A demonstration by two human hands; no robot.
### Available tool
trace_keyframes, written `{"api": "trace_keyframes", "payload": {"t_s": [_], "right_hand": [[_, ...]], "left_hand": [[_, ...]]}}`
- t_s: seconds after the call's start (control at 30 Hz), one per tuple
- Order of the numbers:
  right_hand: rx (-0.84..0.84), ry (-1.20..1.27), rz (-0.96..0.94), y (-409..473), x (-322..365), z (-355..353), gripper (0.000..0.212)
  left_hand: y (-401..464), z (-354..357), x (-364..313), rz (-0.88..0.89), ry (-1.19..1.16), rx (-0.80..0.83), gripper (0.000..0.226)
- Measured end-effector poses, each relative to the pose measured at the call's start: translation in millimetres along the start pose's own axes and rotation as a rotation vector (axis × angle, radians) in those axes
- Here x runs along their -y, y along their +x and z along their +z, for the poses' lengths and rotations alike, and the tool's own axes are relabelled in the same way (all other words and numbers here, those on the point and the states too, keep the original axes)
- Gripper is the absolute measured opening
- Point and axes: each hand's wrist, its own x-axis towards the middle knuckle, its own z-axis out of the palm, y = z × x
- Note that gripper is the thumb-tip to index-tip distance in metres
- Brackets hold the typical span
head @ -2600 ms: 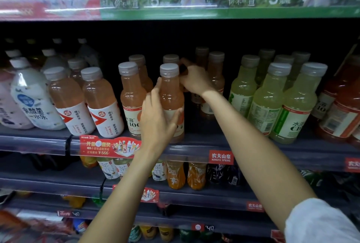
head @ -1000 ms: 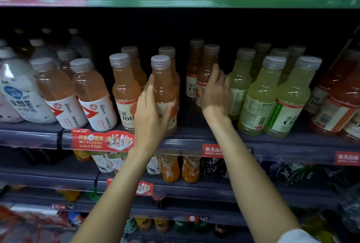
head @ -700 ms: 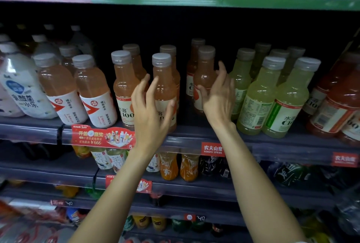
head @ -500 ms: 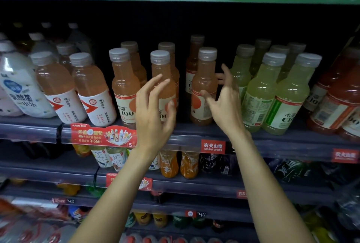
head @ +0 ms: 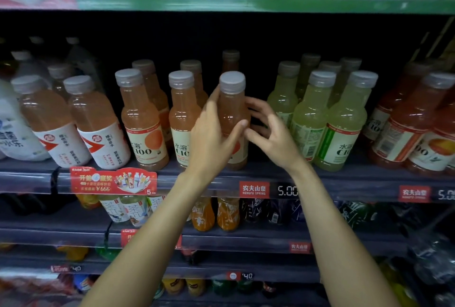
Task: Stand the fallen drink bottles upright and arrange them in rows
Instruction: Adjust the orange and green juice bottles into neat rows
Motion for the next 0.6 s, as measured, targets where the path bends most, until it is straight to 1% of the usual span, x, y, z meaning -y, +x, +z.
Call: {"api": "trace_keyframes", "payload": {"t_s": [0.03, 0.1, 0.13, 0.2, 0.27, 0.3, 0.33, 0.37, 0.4, 0.47, 0.53, 0.6], "right_hand": [[-0.004, 0.005, -0.003, 2, -2, -2, 0.042], [-0.075, -0.044, -0.027, 9, -6, -2, 0.038], [-0.130, -0.122, -0.045, 15, -9, -1, 0.036], [-0.235, -0.367, -0.045, 34, -14, 4, 0.035], [-0.302, -0.580, 0.088, 58, -13, 10, 0.038], [-0.309, -0.628, 0.148, 69, -12, 13, 0.039], [-0.301, -0.651, 0.159, 78, -11, 15, 0.039], [-0.274, -0.662, 0.125, 86, -11, 18, 0.037], [-0.235, -0.664, 0.086, 92, -14, 20, 0.034], [-0.124, -0.641, 0.115, 100, -22, 21, 0.029], [-0.029, -0.627, 0.183, 103, -26, 22, 0.034], [-0.011, -0.673, 0.177, 106, -26, 23, 0.044]], "left_hand": [[-3, -2, 0, 0.003, -0.020, -0.029, 0.071], [-12, -7, 1, 0.003, -0.026, -0.099, 0.069], [-18, -9, 1, -0.003, -0.017, -0.131, 0.069], [-28, -13, 1, -0.041, -0.035, -0.178, 0.068], [-36, -14, 1, -0.079, -0.087, -0.205, 0.067], [-38, -14, 2, -0.092, -0.108, -0.213, 0.066], [-41, -15, 3, -0.102, -0.127, -0.216, 0.065], [-42, -16, 4, -0.108, -0.145, -0.216, 0.065], [-43, -17, 4, -0.111, -0.156, -0.211, 0.065], [-44, -20, 2, -0.108, -0.170, -0.197, 0.065], [-44, -22, 0, -0.116, -0.188, -0.190, 0.066], [-44, -23, -1, -0.122, -0.193, -0.193, 0.067]]}}
